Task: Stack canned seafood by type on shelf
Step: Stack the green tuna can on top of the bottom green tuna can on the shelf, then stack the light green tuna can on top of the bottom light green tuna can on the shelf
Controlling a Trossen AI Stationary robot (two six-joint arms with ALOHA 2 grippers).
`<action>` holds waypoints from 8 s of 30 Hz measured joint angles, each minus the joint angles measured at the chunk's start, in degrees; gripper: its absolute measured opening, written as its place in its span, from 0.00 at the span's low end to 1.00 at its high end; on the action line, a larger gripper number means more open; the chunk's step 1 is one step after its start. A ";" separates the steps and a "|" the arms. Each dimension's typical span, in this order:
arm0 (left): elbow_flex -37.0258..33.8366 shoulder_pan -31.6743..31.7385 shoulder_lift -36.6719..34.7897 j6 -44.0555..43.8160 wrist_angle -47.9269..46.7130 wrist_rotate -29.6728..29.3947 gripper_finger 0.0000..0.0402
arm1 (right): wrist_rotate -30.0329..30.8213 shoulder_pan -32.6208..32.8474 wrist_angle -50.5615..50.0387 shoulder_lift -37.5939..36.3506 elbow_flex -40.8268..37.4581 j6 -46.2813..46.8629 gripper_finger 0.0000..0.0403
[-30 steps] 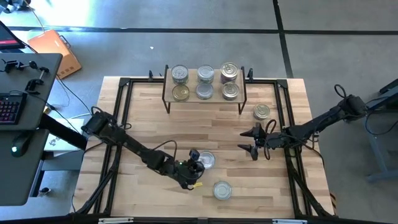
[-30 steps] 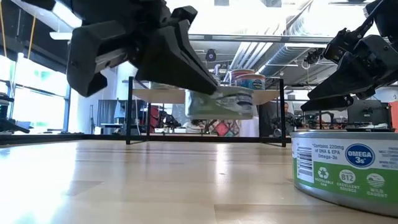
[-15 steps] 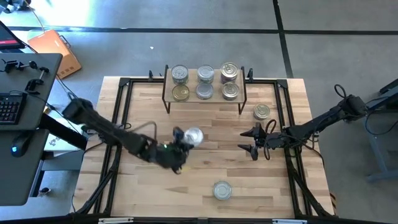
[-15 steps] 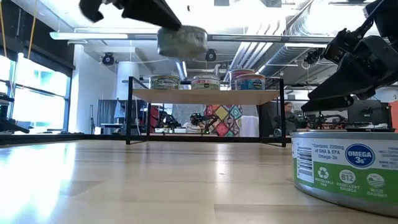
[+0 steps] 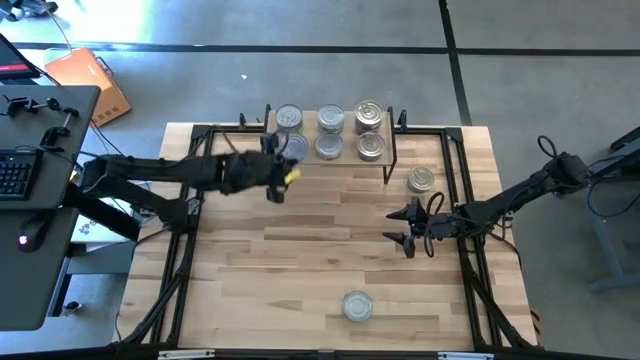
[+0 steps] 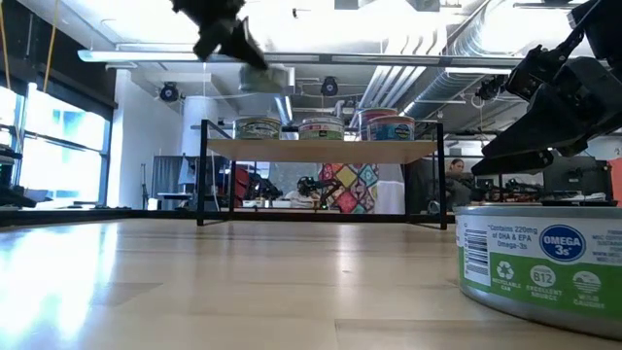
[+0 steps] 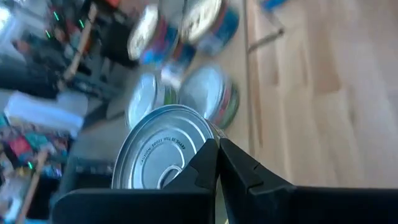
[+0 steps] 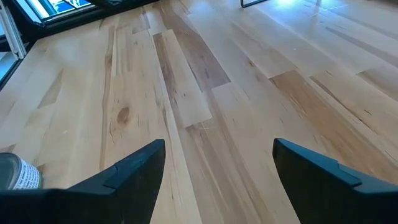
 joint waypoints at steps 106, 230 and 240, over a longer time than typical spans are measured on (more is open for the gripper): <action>-0.05 -22.63 25.43 -31.98 18.22 1.16 0.09 | -30.13 -4.23 -2.80 48.62 35.10 -22.98 0.00; -0.04 -21.13 40.28 -9.42 29.34 14.77 0.40 | -7.72 6.81 -23.66 34.95 34.82 -12.44 0.36; 0.30 -21.11 44.56 -7.67 31.40 11.15 0.22 | -7.69 6.81 -23.76 34.95 34.82 -12.87 0.36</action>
